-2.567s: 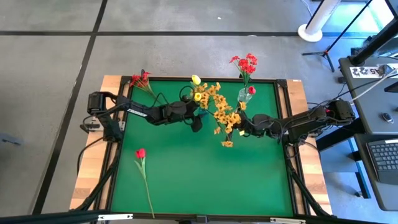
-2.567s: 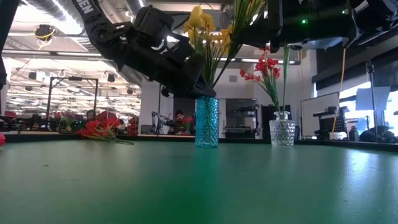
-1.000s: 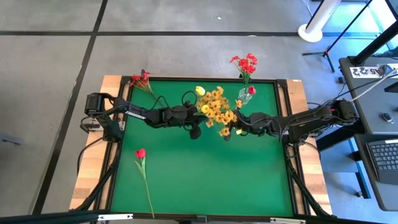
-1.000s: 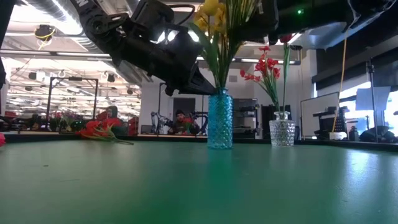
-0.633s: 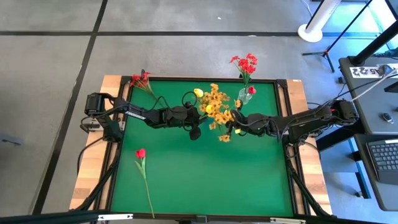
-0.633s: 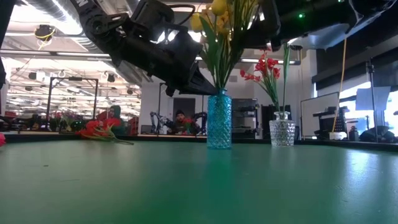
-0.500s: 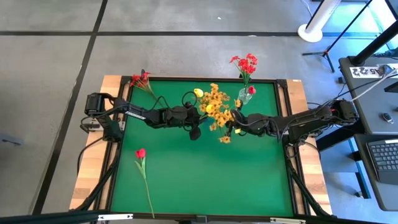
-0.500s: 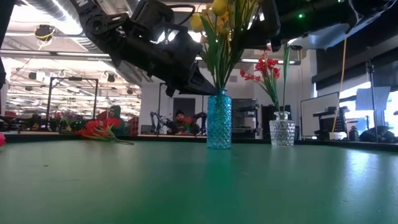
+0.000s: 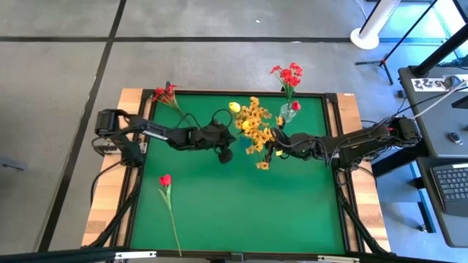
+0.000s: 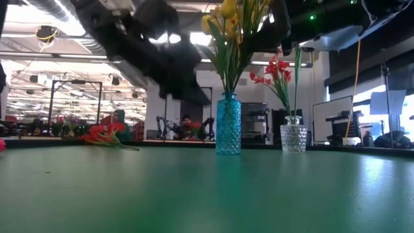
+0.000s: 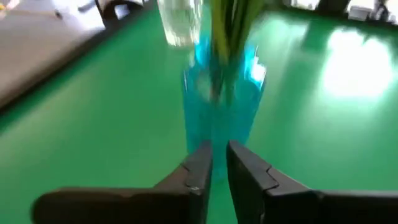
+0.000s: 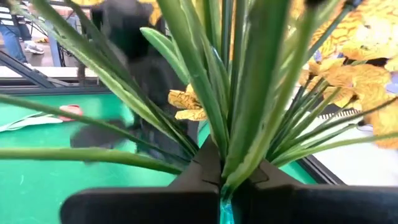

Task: Sort flowers into vase by color
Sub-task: Put the yellow flowers into the blue crystal vase

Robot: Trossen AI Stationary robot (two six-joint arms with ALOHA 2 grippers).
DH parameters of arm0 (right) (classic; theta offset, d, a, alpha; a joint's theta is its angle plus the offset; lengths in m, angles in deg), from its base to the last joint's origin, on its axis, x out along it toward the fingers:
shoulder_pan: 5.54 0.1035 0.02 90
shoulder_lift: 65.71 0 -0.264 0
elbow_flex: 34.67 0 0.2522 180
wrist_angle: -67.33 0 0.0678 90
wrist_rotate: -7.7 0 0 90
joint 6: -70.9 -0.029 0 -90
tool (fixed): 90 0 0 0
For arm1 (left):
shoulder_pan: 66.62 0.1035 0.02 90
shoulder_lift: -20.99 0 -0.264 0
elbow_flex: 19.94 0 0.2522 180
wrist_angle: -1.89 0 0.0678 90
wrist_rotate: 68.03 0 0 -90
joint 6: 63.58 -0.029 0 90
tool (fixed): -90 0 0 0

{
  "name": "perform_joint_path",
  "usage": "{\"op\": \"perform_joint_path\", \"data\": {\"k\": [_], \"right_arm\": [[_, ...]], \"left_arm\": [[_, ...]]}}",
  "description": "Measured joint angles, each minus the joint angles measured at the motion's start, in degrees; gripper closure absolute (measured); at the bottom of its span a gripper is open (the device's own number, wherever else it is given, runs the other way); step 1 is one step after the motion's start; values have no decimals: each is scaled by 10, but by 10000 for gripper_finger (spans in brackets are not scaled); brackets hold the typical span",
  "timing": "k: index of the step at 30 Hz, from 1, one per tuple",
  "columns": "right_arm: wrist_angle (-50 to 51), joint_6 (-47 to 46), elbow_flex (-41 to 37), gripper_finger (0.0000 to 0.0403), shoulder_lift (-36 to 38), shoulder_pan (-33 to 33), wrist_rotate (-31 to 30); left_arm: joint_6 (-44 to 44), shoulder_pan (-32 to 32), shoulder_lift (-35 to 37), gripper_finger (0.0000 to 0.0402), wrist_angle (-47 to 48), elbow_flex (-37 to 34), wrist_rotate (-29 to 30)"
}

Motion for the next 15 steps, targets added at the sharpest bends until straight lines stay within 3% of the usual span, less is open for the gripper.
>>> {"op": "perform_joint_path", "data": {"k": [9, 15], "right_arm": [[1, -14, 0, 400, 0, 0, 14], [6, -27, 0, 400, 0, 0, 17]], "left_arm": [[-8, -17, 68, 285, 57, 3, 64], [-34, -14, 96, 271, 49, 2, 90]]}}
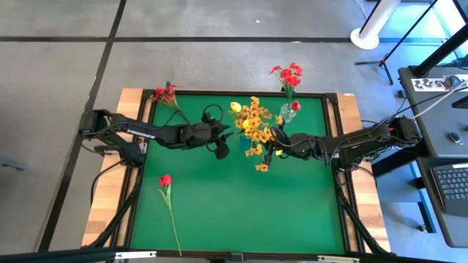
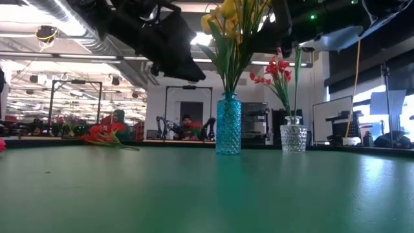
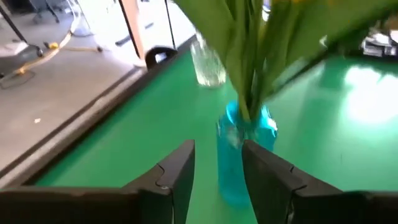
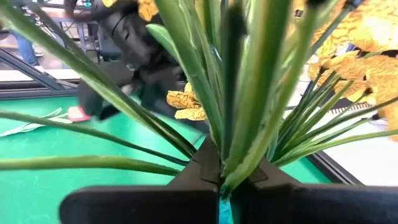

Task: Sort flowers into vase by color
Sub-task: Put the yellow flowers into the blue crystal vase

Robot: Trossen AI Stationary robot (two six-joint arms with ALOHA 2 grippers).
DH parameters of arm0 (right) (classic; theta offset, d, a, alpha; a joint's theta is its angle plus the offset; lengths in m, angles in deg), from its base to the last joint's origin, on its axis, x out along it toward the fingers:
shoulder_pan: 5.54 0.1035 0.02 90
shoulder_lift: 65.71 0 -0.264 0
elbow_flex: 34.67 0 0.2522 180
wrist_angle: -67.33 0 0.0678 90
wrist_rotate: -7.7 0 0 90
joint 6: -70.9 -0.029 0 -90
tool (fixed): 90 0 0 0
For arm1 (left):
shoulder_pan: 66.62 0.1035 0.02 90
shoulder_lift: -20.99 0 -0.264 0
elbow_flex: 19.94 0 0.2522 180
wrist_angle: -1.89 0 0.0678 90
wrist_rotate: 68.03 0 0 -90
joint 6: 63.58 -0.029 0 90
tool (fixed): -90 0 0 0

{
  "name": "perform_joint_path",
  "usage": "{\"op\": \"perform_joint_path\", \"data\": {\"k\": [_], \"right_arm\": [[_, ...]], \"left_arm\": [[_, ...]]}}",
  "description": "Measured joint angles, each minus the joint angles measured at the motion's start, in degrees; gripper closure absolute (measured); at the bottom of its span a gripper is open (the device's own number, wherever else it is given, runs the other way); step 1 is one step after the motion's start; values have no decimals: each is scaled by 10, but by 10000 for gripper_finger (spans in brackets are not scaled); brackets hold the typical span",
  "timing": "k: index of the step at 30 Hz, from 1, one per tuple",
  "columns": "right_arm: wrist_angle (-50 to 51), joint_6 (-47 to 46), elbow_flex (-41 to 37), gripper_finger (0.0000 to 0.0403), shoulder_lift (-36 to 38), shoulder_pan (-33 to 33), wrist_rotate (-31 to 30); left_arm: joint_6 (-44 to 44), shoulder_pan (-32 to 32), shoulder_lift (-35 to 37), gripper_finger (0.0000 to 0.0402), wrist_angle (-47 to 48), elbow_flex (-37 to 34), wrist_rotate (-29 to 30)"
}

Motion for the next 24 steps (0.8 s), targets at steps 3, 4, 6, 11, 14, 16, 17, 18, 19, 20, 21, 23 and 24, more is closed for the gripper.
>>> {"op": "perform_joint_path", "data": {"k": [3, 4, 6, 11, 14, 16, 17, 18, 19, 20, 21, 23, 24], "right_arm": [[1, -3, 0, 400, 0, 0, 9], [2, -5, 0, 400, 0, 0, 10], [2, -12, 0, 400, 0, 0, 13], [2, -16, 0, 400, 0, 0, 13], [-1, -16, 0, 400, 0, 0, 13], [-3, -16, 0, 400, 0, 0, 16], [-4, -17, 0, 400, 0, 0, 21], [-5, -17, 0, 400, 0, 0, 24], [-6, -17, 0, 400, 0, 0, 24], [-6, -17, 0, 400, 0, 0, 24], [-6, -17, 0, 400, 0, 0, 24], [-7, -17, 0, 400, 0, 0, 24], [-7, -17, 0, 400, 0, 0, 24]], "left_arm": [[-3, 15, 8, 271, 2, 0, -16], [-3, 20, 9, 271, -2, 0, -32], [-3, 27, 16, 273, -12, 0, -65], [-12, 40, 11, 289, -45, 0, -90], [-9, 66, 1, 292, -53, 0, -103], [-1, 87, -11, 291, -63, 0, -104], [5, 98, -18, 291, -71, 0, -105], [14, 111, -26, 291, -84, 0, -105], [22, 122, -37, 291, -97, 0, -105], [32, 132, -47, 291, -109, 1, -110], [39, 142, -60, 291, -122, 1, -119], [52, 156, -91, 290, -160, 1, -148], [58, 159, -107, 290, -177, 0, -162]]}}
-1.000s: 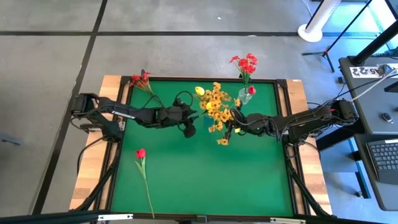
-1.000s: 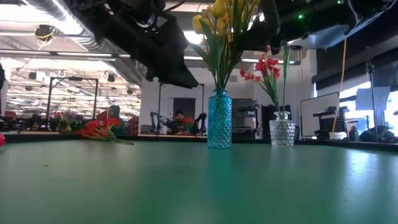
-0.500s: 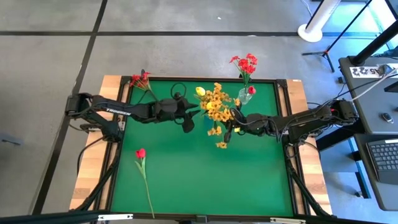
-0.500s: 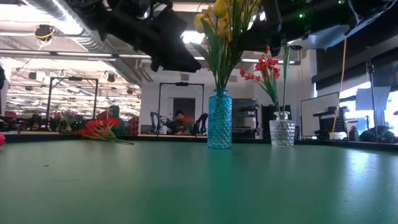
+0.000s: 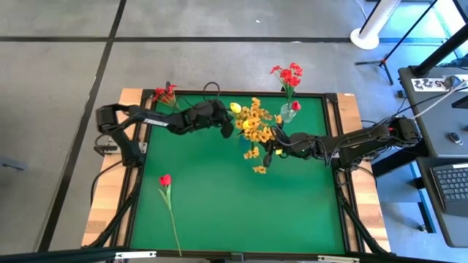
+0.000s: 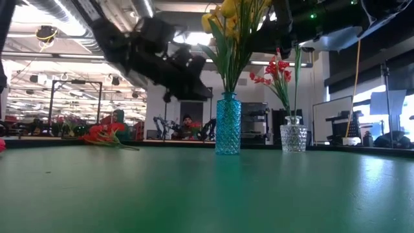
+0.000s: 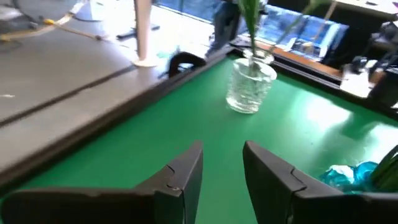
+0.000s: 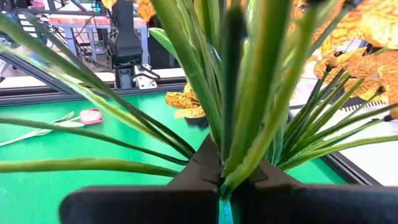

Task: Sort flowers into vase by color
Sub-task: Put the yellow flowers into the blue crystal vase

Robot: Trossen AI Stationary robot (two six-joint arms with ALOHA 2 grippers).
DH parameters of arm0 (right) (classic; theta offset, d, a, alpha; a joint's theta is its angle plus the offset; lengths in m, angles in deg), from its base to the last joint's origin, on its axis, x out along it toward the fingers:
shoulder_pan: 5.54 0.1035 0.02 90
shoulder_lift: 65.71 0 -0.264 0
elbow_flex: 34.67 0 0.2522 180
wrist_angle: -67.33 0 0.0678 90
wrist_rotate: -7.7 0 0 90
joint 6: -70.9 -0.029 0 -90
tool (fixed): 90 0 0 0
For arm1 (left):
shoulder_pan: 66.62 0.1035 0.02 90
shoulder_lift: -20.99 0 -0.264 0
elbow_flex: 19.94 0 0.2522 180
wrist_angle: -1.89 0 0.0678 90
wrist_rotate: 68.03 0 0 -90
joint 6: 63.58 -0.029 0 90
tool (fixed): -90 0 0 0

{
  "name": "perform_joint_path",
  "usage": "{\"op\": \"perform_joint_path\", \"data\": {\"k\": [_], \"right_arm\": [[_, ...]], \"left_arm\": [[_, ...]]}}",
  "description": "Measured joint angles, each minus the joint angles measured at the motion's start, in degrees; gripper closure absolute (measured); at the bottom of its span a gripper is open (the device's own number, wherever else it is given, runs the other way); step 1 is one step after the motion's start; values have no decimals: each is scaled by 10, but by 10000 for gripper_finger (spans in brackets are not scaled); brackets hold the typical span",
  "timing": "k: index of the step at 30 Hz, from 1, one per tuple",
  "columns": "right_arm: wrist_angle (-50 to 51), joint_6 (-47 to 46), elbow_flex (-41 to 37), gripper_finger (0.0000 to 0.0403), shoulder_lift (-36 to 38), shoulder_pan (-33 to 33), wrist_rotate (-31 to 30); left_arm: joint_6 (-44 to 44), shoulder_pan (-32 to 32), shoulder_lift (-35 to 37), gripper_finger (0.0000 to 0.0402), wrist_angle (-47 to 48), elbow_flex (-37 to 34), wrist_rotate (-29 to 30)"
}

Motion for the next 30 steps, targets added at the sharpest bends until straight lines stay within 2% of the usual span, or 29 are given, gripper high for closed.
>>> {"op": "perform_joint_path", "data": {"k": [6, 11, 23, 30], "right_arm": [[-1, 0, 0, 400, 0, -1, 0], [-4, 0, 0, 400, 0, -1, 0], [-18, 0, -1, 400, 0, -1, 4], [1, -12, -1, 400, 0, 0, 5]], "left_arm": [[17, 2, -99, 290, -108, 0, -39], [25, 2, -140, 290, -153, 0, -73], [12, -24, -146, 290, -159, 1, -189], [9, -51, -146, 290, -157, 1, -201]]}}
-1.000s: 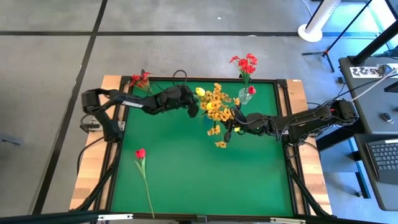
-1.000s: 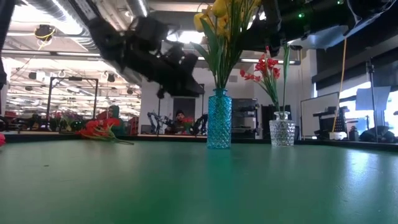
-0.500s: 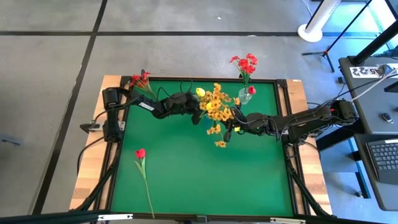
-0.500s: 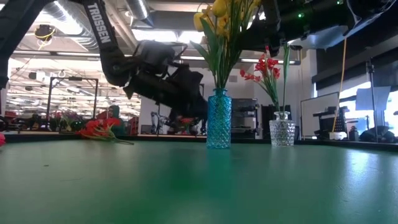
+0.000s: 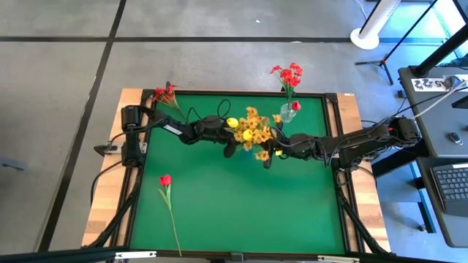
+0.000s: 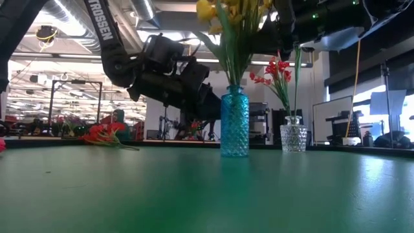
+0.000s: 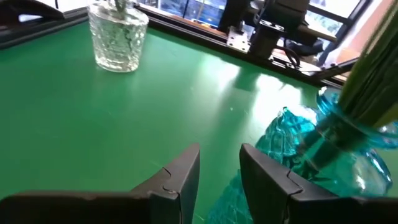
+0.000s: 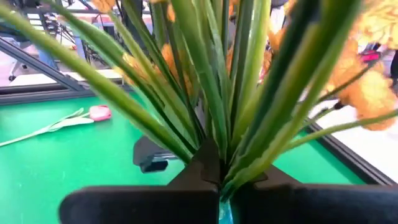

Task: Sort flowers into vase by color
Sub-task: Put the yellow flowers into the blue crystal vase

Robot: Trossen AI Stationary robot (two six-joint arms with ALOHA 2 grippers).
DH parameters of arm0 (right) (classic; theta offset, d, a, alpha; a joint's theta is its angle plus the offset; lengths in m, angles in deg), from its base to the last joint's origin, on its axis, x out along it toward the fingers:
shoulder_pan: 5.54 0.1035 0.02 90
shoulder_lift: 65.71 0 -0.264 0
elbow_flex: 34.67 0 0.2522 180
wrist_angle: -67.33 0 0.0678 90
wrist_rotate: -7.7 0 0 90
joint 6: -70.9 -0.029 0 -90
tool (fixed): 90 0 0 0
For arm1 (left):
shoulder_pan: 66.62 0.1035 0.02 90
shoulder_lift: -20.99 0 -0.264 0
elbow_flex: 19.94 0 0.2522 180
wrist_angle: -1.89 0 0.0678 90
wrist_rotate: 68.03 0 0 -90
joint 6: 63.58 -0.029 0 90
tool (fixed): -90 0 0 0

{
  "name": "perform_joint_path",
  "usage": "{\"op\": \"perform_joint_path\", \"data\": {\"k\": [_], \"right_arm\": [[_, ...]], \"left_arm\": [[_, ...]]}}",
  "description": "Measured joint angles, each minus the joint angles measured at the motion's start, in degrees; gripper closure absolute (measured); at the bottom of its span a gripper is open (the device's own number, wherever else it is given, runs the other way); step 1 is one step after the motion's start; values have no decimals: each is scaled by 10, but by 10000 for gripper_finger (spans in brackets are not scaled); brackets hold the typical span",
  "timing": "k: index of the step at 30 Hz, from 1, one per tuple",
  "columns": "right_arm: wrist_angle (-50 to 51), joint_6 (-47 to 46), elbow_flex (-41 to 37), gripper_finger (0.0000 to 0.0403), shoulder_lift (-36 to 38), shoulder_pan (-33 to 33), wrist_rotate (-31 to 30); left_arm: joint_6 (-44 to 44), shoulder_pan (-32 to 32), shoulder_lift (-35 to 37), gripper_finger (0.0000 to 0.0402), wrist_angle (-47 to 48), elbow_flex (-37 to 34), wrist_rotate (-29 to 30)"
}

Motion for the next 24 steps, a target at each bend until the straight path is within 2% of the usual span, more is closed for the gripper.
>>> {"op": "perform_joint_path", "data": {"k": [15, 24], "right_arm": [[63, -61, 3, 400, 2, 0, 29], [82, -65, 3, 400, -2, 0, 29]], "left_arm": [[0, -16, 0, 290, 29, 0, 16], [1, -16, 0, 290, 32, 0, 19]]}}
